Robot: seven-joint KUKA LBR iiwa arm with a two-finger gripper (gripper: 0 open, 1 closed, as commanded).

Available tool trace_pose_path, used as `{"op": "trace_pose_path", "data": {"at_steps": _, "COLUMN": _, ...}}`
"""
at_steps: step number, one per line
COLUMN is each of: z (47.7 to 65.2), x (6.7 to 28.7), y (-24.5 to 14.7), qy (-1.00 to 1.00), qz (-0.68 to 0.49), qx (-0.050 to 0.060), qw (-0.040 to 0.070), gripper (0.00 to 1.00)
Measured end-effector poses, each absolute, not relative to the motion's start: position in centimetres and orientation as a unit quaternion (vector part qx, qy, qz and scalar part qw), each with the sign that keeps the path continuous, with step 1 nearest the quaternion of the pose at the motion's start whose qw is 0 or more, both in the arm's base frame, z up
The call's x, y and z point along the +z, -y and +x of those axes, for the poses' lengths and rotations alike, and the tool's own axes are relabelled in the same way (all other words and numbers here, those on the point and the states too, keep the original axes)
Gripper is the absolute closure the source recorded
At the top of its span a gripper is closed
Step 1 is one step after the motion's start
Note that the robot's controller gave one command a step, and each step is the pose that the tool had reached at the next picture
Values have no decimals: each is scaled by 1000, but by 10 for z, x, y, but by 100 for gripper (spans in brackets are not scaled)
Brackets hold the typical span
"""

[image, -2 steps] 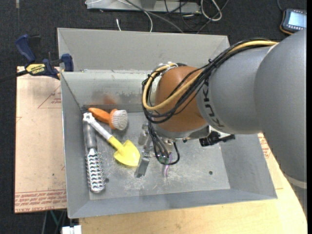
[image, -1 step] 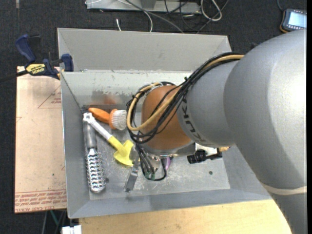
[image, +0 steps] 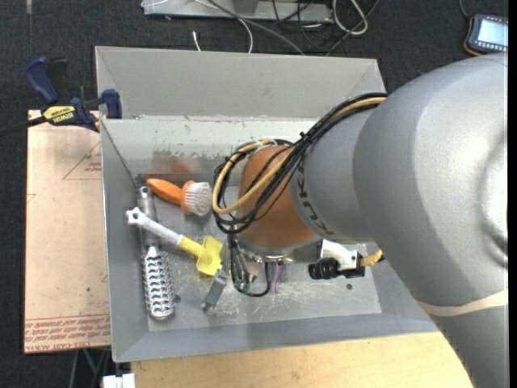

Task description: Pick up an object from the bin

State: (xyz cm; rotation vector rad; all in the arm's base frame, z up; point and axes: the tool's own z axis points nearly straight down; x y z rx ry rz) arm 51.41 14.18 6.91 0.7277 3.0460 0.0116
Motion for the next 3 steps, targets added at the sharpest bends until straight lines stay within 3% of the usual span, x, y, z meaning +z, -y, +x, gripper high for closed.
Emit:
{"op": "trace_pose_path", "data": {"at_steps": 1, "z": 513, "x": 70, "y": -155, "qy": -956, "qz": 294, "qx": 1, "qw": -4, "gripper": 100}}
{"op": "trace_pose_path", "data": {"at_steps": 2, "z": 513, "x": 70, "y": -155, "qy": -956, "qz": 294, "qx": 1, "qw": -4, "gripper": 100}}
{"op": "trace_pose_path", "data": {"at_steps": 3, "z": 511, "x": 101, "y": -154, "qy": -956, "qz": 293, "qx": -1, "qw": -7, "gripper": 100}}
